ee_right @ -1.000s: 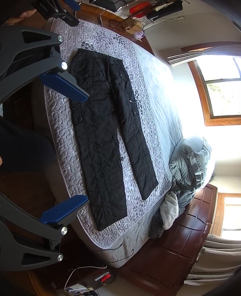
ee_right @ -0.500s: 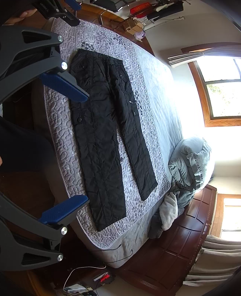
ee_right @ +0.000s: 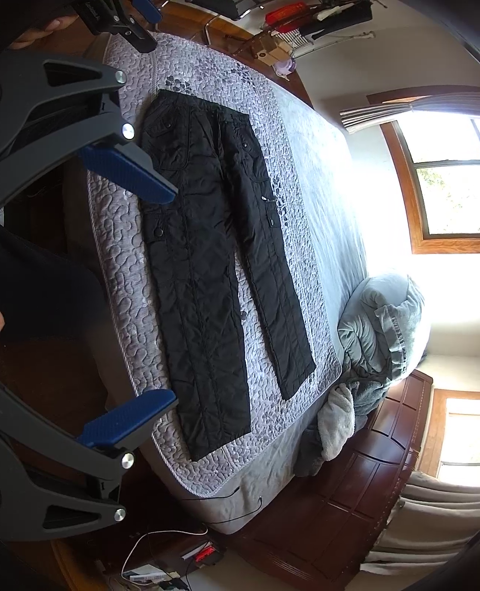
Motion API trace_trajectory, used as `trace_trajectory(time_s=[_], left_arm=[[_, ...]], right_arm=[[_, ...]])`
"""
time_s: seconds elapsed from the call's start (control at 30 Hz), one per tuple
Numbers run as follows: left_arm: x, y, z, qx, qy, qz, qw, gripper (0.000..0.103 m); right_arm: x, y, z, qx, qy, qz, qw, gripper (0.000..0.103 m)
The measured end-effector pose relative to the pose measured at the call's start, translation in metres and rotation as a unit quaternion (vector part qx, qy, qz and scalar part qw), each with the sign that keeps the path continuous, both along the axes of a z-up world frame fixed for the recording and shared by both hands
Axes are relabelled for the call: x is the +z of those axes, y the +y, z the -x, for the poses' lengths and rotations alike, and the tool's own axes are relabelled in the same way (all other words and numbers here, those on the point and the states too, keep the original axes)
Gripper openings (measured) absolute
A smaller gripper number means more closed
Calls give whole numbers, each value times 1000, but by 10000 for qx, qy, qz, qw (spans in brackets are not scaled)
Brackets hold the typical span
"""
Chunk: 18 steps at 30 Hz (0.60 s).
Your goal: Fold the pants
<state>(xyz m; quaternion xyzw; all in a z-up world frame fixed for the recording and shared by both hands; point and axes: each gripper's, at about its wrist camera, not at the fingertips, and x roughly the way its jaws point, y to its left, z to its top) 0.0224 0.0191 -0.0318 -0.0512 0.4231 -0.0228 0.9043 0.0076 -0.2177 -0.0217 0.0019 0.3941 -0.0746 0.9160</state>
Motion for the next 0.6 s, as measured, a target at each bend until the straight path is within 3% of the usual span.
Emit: trace_trajectory(time_s=[0.1, 0.17, 0.23, 0.3, 0.37, 0.43, 0.53, 0.6], left_arm=[[-31, 33, -16, -76, 346, 906, 9953, 99], [-51, 60, -26, -46, 286, 1349, 9904, 99], [-69, 85, -33, -49, 32, 1532, 9882, 99], [-92, 112, -49, 205, 230, 1559, 9873, 99], [-131, 147, -74, 473, 1045, 2252, 9675, 99], [-167, 178, -91, 782, 1311, 2783, 9483, 99], [-211, 207, -118, 1260, 1540, 2812, 9388, 99], [-239, 221, -132, 1573, 1749, 3024, 9237, 99]], right_arm=[[-18, -10, -14, 321, -62, -322, 9989, 101], [-35, -23, -25, 525, -98, -742, 9958, 101], [-56, -36, -42, 536, 95, -923, 9942, 100], [-80, -53, -59, 440, 336, -1051, 9929, 100], [-103, -70, -74, 310, 591, -1251, 9899, 100], [-126, -85, -84, 212, 765, -1484, 9857, 100], [-150, -99, -94, 80, 905, -1567, 9835, 100], [-162, -103, -98, 80, 951, -1588, 9827, 100]])
